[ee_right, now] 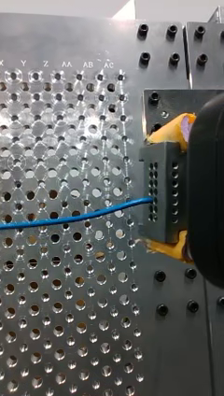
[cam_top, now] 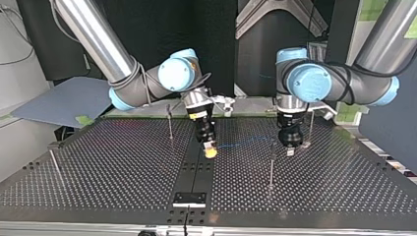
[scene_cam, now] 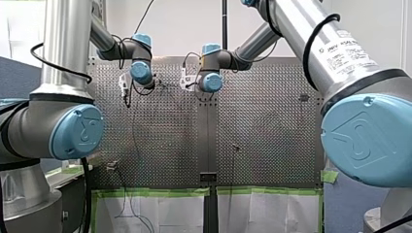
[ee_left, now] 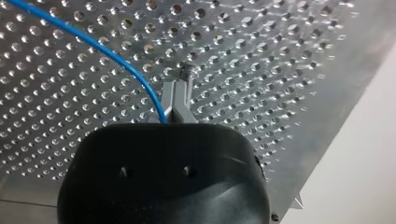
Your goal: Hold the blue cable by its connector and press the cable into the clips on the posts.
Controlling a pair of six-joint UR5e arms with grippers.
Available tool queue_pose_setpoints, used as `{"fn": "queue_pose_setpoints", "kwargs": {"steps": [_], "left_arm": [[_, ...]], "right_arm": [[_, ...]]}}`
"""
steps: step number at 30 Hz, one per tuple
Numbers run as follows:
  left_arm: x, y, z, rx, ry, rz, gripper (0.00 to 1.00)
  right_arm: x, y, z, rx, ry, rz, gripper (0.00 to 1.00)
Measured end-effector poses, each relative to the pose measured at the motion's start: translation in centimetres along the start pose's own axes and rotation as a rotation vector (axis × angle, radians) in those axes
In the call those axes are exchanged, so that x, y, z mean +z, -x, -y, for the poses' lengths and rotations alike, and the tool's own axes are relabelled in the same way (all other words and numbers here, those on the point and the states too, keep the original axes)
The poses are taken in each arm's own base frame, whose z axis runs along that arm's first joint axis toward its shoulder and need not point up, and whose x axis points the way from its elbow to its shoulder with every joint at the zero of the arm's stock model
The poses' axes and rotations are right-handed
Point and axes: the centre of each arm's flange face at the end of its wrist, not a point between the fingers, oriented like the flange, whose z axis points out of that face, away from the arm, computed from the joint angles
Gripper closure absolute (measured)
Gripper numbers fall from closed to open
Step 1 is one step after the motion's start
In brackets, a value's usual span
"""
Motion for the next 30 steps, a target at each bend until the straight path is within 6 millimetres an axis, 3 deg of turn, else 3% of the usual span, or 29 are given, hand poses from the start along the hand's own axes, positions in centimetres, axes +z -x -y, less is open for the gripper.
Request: {"fn": "queue_pose_setpoints", "kwargs": {"steps": [5,10,24,25,26,27,29,30], "left_arm": [[1.3,-0.5,0.2,0.002,-0.016,-0.022,1.0],[2.3,0.2,-0.3,-0.013,-0.012,-0.013,1.0],[2.9,0.5,-0.9,-0.033,-0.022,-0.01,1.0],[2.9,0.5,-0.9,-0.031,-0.023,-0.009,0.92],[2.9,0.6,-0.9,-0.029,-0.022,-0.009,0.69],[2.9,0.6,-0.9,-0.026,-0.021,-0.009,0.69],[2.9,0.5,-1.0,-0.015,-0.013,-0.009,0.42],[2.8,0.5,-1.0,-0.008,-0.009,-0.01,0.42]], "right_arm": [[0.2,0.1,-0.6,-0.001,0.003,-0.001,1.0],[0.6,-0.2,-1.1,0.0,0.004,-0.008,1.0],[1.4,-0.2,-3.3,0.002,0.028,-0.012,1.0],[1.4,-0.2,-3.4,0.002,0.029,-0.011,1.0],[1.4,-0.2,-3.4,0.002,0.029,-0.011,1.0],[1.4,-0.1,-3.5,0.002,0.03,-0.01,1.0],[1.4,-0.1,-3.5,0.002,0.03,-0.009,1.0],[1.4,-0.1,-3.5,0.002,0.031,-0.008,1.0]]}}
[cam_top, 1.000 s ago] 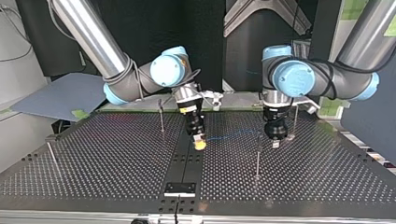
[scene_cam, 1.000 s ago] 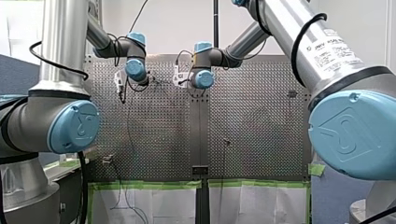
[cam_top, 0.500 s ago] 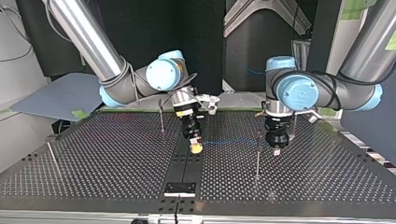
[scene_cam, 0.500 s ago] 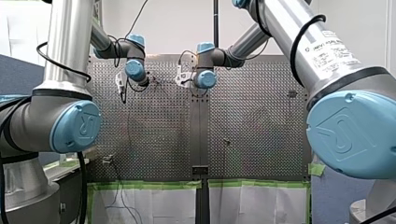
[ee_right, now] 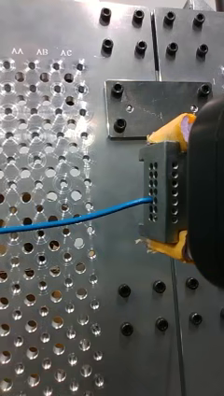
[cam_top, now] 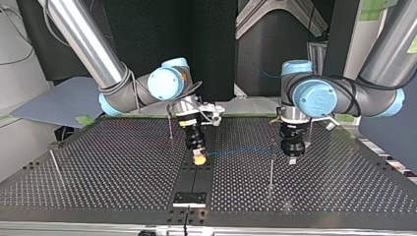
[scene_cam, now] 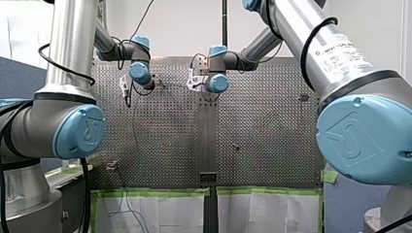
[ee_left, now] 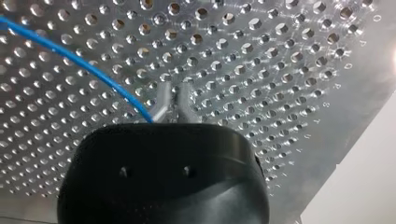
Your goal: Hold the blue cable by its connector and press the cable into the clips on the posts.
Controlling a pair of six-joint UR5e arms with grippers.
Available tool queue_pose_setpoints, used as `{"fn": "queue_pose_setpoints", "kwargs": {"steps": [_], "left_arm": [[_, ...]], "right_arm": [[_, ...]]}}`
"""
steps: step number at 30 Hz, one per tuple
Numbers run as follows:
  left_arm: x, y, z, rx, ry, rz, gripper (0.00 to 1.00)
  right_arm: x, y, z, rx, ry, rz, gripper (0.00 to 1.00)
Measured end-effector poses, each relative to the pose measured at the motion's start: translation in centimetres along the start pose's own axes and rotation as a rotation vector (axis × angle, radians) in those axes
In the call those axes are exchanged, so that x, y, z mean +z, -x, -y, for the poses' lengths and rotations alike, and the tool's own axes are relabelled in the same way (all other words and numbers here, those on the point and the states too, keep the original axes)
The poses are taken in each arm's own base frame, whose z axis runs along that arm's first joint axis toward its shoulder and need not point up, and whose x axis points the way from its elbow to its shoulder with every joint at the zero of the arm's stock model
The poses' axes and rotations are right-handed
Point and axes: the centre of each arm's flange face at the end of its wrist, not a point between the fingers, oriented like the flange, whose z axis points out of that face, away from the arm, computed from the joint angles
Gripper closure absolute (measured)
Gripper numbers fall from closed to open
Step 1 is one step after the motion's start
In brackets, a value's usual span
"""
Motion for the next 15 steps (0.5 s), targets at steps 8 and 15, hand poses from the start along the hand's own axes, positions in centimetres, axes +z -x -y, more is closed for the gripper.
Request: {"fn": "queue_pose_setpoints", "kwargs": {"steps": [8,15], "left_arm": [[-0.5,-0.4,-0.2,0.057,0.035,-0.037,0.02],[-1.2,-0.8,-0.5,0.097,0.077,-0.08,0.02]], "right_arm": [[0.0,0.1,-0.1,0.0,0.002,0.003,1.0],[0.0,0.1,-0.1,0.0,0.004,0.005,1.0]]}}
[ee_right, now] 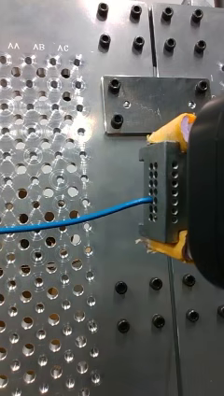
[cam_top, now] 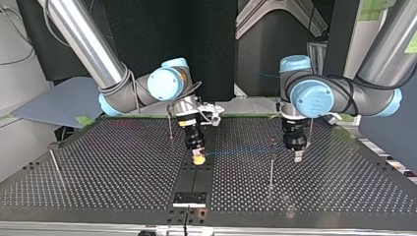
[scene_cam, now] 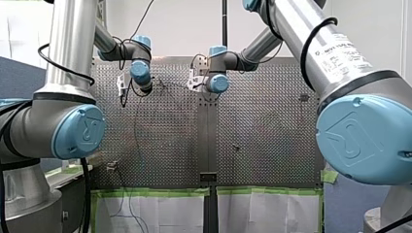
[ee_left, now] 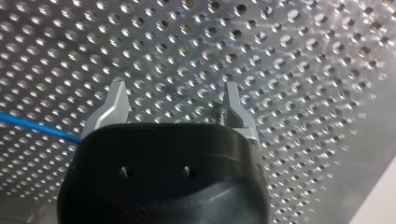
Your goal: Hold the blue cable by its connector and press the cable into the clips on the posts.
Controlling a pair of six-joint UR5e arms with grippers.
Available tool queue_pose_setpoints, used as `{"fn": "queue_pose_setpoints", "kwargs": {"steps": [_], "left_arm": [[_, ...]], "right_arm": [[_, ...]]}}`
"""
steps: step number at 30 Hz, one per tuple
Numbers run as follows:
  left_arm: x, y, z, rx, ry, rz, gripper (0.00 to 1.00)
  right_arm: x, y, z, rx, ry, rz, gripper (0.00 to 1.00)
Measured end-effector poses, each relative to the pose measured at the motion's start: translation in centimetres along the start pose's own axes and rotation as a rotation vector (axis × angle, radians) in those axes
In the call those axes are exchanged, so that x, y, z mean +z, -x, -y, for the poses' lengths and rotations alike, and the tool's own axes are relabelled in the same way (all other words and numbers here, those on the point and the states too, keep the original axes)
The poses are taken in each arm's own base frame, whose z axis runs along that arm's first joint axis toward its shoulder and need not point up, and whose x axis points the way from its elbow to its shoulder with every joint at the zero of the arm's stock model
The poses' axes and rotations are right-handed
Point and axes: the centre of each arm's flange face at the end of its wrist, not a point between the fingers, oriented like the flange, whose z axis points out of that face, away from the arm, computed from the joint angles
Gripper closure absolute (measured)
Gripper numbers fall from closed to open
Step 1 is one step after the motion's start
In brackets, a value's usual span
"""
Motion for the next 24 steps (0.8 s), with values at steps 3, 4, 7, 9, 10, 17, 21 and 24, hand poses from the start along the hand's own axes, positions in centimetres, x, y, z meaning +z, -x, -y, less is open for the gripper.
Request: {"fn": "queue_pose_setpoints", "kwargs": {"steps": [3,4,7,9,10,17,21,24], "left_arm": [[-0.4,-0.1,0.0,0.003,0.015,-0.019,0.02],[-0.5,-0.1,0.0,0.002,0.013,-0.022,0.02],[-1.1,0.5,0.3,-0.012,-0.004,-0.017,0.02],[-1.4,1.0,0.4,-0.022,-0.019,-0.011,0.02],[-1.6,1.3,0.5,-0.028,-0.029,-0.009,0.02],[-3.4,3.1,0.7,-0.067,-0.078,-0.013,0.02],[-4.0,3.1,0.8,-0.086,-0.083,-0.04,0.02],[-4.3,2.9,0.9,-0.094,-0.083,-0.062,0.02]], "right_arm": [[0.0,0.0,0.0,0.0,0.0,0.001,1.0],[0.0,0.0,0.0,0.0,0.001,0.002,1.0],[0.0,0.0,0.0,0.0,0.003,0.002,1.0],[0.0,0.0,-0.1,0.0,0.005,0.003,1.0],[0.0,0.0,-0.1,0.0,0.006,0.003,1.0],[0.1,0.1,-0.3,-0.001,0.01,0.004,1.0],[0.0,0.1,-0.4,-0.001,0.011,0.008,1.0],[0.0,0.2,-0.4,-0.002,0.012,0.014,1.0]]}}
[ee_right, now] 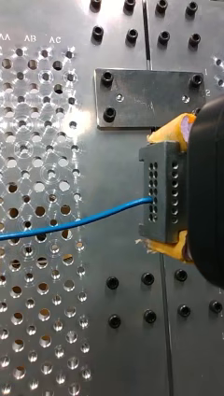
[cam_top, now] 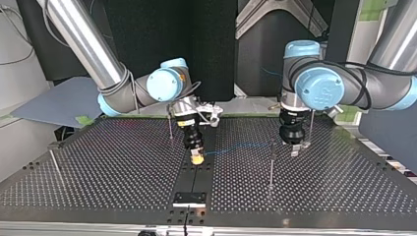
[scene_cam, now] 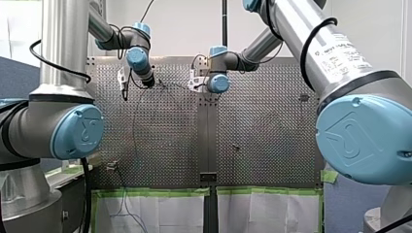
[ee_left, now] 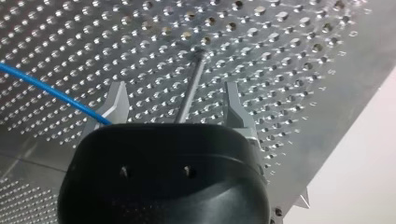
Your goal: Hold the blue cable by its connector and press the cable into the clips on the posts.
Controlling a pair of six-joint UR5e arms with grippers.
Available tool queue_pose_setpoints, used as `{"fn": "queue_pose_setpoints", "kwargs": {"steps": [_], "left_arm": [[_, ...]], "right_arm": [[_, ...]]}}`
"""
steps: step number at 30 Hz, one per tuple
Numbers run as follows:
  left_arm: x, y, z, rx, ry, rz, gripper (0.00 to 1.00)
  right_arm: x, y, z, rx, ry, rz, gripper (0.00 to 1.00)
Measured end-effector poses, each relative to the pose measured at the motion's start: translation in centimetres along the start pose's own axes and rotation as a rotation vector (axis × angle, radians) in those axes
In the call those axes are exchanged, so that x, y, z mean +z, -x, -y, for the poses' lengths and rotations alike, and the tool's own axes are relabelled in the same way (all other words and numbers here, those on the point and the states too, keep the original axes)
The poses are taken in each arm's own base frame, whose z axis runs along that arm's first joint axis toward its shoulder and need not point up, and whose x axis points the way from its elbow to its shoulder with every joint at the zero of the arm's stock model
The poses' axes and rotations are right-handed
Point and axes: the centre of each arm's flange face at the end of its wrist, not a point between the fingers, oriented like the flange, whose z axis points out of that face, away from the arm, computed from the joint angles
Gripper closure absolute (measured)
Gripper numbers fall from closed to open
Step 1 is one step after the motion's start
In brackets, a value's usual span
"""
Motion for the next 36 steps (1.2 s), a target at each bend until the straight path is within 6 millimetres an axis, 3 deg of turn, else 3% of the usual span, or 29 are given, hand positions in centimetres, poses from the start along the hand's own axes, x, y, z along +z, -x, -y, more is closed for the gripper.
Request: {"fn": "queue_pose_setpoints", "kwargs": {"steps": [14,23,36], "left_arm": [[-1.6,-0.9,1.0,0.013,-0.002,-0.073,0.02],[-3.7,0.5,1.3,0.009,-0.008,-0.052,0.02],[-5.3,0.1,3.7,0.035,-0.078,-0.053,0.02]], "right_arm": [[-0.1,0.1,0.0,-0.001,0.0,0.008,1.0],[-0.1,0.1,-0.1,-0.001,0.001,0.008,1.0],[0.0,0.1,-0.3,-0.001,0.005,0.009,1.0]]}}
